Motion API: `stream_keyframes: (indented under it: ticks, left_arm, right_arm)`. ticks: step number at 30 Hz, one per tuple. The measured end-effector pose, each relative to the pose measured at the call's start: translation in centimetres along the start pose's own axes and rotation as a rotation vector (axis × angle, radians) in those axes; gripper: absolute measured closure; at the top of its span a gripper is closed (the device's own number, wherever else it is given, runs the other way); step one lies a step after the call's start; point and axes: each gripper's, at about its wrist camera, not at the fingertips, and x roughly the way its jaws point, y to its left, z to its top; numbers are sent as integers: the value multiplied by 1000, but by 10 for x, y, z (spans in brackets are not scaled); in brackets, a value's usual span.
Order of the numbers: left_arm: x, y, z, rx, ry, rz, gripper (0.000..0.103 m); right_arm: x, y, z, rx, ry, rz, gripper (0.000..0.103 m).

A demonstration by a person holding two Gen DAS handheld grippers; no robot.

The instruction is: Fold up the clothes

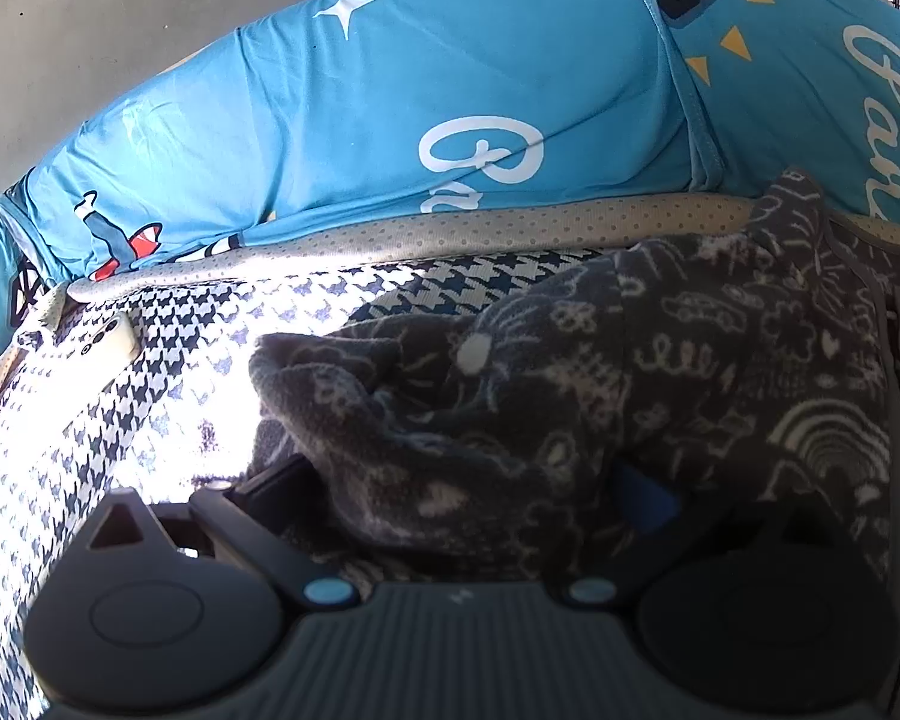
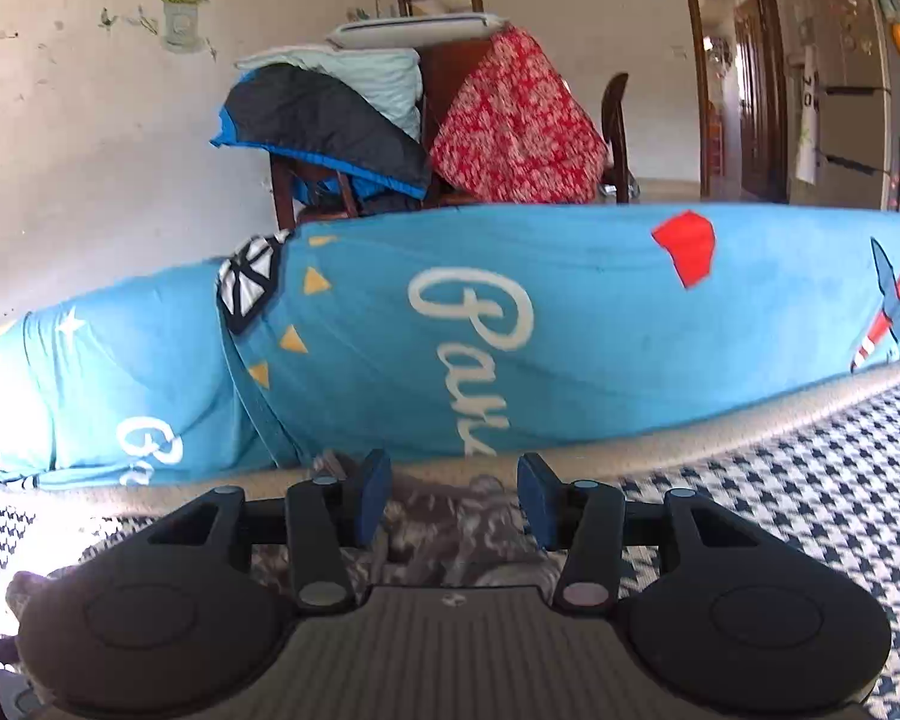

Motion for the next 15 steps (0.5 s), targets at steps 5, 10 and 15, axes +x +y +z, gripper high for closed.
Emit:
stream_keyframes:
  ticks: [5,10,15]
  left_arm:
    - [0,0,-1,4,-7,7,0]
    - [-1,-2,-1,9,-15,18,0]
    - [-1,-1,-1,10,-27,32,0]
  right_arm:
    - [-20,-16,-27,31,78,-47,55]
    - [-32,-25,-39,27,107,-78,49]
    - [-38,-32,-46,17,128,-107,44]
